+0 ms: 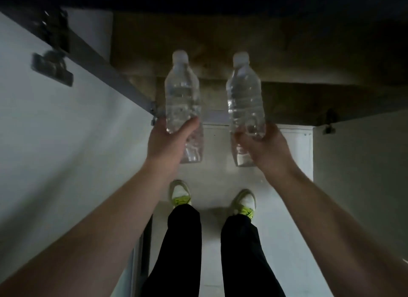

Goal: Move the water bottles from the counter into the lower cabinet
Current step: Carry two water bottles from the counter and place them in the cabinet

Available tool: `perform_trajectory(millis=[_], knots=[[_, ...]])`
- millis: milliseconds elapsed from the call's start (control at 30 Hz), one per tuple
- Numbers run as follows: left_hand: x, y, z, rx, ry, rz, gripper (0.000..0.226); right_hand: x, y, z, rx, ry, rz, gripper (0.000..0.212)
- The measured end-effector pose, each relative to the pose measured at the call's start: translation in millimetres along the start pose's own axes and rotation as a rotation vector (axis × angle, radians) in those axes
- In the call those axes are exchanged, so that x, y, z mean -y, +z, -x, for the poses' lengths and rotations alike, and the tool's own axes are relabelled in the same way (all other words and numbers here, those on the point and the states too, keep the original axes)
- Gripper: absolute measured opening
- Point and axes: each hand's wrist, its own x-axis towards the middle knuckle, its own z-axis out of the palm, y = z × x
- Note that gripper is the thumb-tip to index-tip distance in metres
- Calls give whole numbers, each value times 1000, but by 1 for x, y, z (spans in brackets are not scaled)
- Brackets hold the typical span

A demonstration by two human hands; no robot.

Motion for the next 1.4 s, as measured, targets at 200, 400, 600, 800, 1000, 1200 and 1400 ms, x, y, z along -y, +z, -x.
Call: perform_trajectory(millis=[200,400,600,800,1000,1200,1400], knots=[[-6,15,-50,10,230,-121,39,8,22,-46,-22,-83,-73,51],[-20,21,-85,31,270,-151,60,29,40,-82,-130,-131,-92,51],[-40,34,-105,-122,476,-307,36,40,51,-99,-311,-153,-54,67],[-52,39,-130,-232,503,-523,46,49,60,-113,-407,-249,35,62],[-60,49,-151,-260,522,-601,60,58,65,-135,-458,-381,219,63],[-71,43,-151,-204,542,-645,52,70,61,-151,-435,-426,366,81],[-24,13,-116,-155,804,-575,52,50,53,-129,-423,-595,321,70]])
